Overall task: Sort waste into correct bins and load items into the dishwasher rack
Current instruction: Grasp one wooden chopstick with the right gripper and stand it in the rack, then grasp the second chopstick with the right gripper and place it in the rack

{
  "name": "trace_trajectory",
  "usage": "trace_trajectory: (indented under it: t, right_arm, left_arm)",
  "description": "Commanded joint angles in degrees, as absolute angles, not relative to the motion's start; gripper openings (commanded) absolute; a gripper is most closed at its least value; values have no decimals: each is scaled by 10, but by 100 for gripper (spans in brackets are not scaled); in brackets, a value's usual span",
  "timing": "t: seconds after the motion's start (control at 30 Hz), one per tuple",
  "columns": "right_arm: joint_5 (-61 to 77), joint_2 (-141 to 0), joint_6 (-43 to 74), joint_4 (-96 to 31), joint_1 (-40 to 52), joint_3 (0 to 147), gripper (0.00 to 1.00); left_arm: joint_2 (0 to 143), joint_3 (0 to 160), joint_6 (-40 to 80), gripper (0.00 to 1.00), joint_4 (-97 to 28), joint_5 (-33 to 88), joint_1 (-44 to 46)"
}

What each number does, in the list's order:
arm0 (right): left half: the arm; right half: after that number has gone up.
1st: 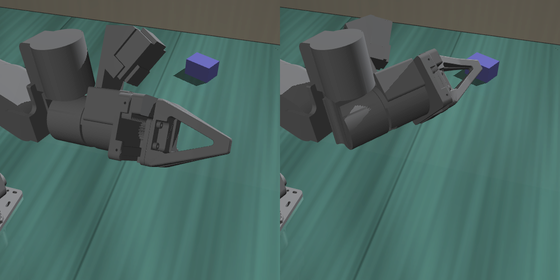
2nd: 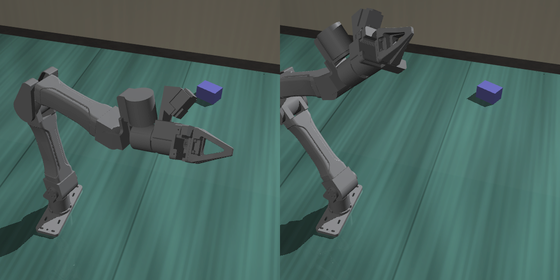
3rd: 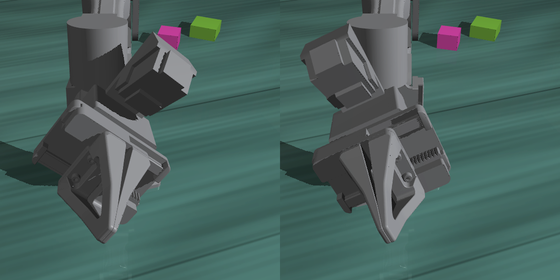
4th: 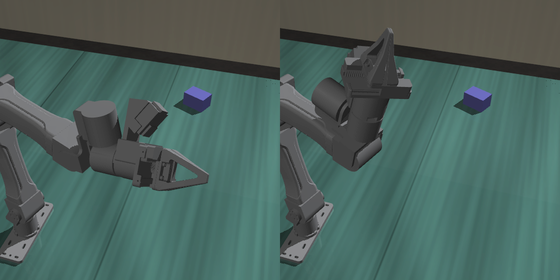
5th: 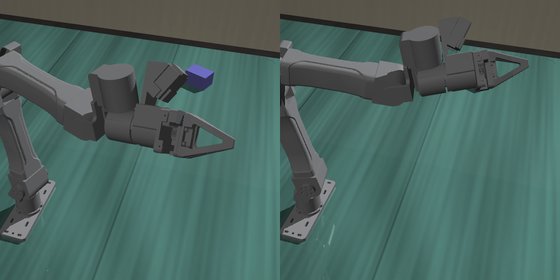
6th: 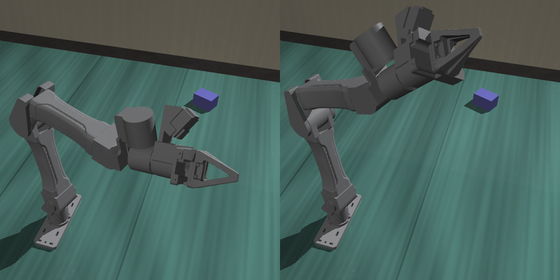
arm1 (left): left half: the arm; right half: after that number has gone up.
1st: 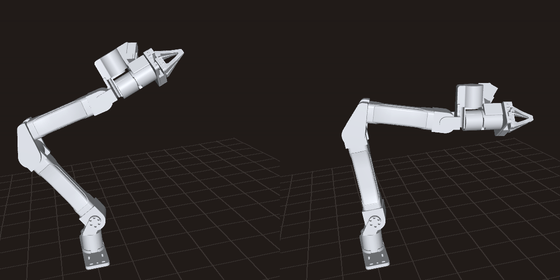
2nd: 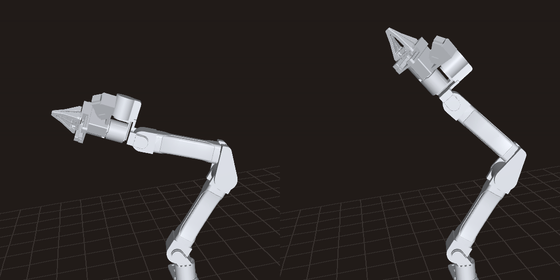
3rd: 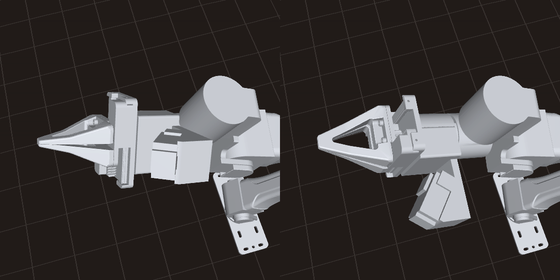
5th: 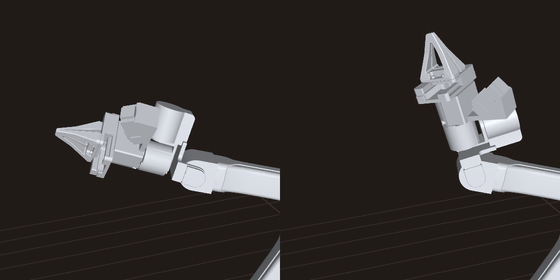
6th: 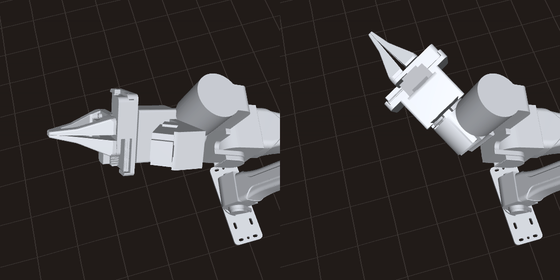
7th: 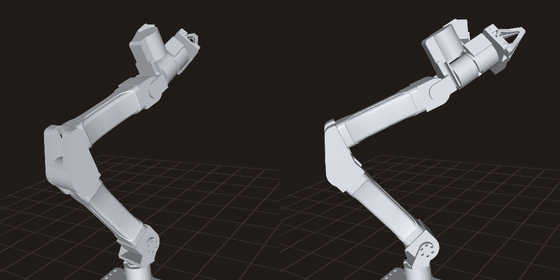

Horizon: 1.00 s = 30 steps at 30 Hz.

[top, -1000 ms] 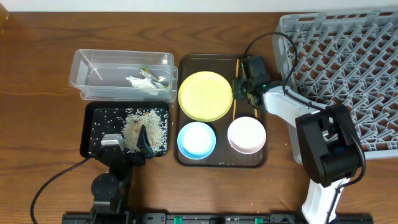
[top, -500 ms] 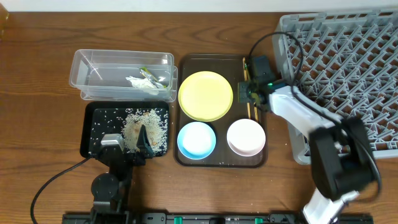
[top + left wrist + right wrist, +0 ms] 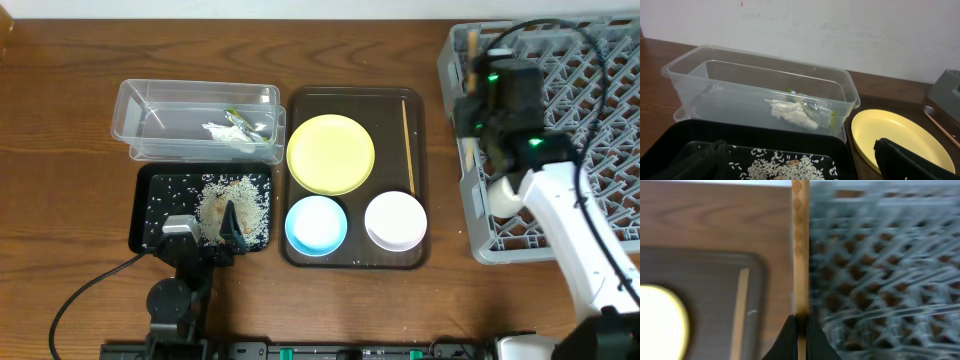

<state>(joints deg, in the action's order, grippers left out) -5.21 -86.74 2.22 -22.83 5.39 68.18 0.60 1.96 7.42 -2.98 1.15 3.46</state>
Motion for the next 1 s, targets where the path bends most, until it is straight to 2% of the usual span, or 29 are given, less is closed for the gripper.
trace_trajectory:
  t: [0.0, 0.27, 0.4, 0.43, 0.7, 0.97]
  right_arm:
    - [-46, -896, -19, -203, 17, 682, 1]
    - [13, -982, -39, -159, -2, 682, 2]
    - [43, -975, -30, -176, 18, 682, 48]
    - [49, -968, -21, -183, 24, 682, 50]
    - [97, -915, 88, -293, 116, 682, 51]
    - [-35, -1005, 156, -305, 205, 670, 45]
  left_arm:
    - [2, 2, 69, 95, -39, 8, 32]
    - [2, 2, 69, 95, -39, 8, 32]
    - [2, 2, 69, 95, -39, 8, 32]
    - [2, 2, 69, 95, -39, 8, 32]
    - [2, 2, 69, 95, -39, 8, 32]
    - [2, 2, 69, 95, -39, 8, 32]
